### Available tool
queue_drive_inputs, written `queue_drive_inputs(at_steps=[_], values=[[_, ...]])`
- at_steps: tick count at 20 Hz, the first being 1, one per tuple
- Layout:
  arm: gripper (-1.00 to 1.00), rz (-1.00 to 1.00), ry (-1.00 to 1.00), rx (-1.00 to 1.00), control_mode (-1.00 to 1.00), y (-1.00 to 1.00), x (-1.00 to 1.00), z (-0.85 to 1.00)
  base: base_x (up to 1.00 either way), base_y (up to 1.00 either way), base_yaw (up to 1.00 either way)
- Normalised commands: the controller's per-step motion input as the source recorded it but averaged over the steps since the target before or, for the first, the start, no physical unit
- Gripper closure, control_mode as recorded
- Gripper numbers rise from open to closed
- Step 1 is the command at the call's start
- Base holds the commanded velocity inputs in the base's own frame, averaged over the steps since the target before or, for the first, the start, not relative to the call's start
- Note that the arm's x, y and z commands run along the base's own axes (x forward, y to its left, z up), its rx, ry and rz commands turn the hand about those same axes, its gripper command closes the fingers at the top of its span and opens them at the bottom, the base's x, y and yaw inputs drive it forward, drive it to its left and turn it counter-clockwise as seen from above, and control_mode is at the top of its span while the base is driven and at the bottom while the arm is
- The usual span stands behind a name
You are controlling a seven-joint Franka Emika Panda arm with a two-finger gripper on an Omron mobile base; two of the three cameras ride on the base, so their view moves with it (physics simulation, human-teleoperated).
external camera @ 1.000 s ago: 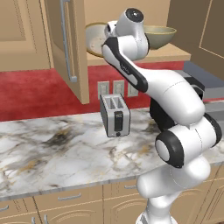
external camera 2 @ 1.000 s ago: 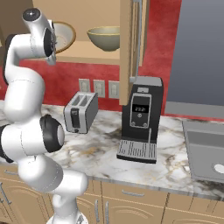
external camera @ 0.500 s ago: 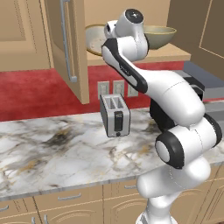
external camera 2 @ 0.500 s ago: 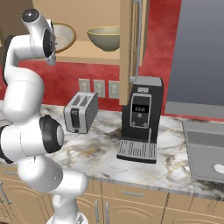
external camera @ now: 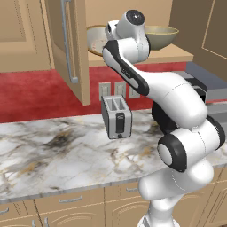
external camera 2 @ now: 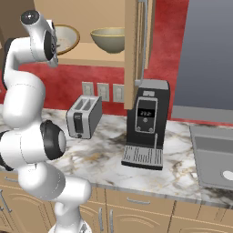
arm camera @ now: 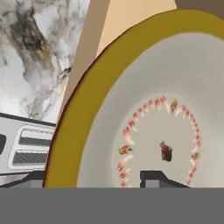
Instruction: Open the cabinet. Pick the bowls from the counter and place them in the cabinet. Then close the cabinet.
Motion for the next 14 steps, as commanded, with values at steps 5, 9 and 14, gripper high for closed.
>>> queue_drive_inputs(at_steps=[5,9,14], values=[[-1.00,0.00,-0.10,0.00,-1.00,0.04,0.03,0.30,0.00,0.00,0.00],[-1.00,0.00,-0.10,0.00,-1.00,0.00,-0.01,0.37,0.00,0.00,0.00],[-1.00,0.00,-0.05,0.00,-1.00,0.00,-0.26,0.20,0.00,0.00,0.00]])
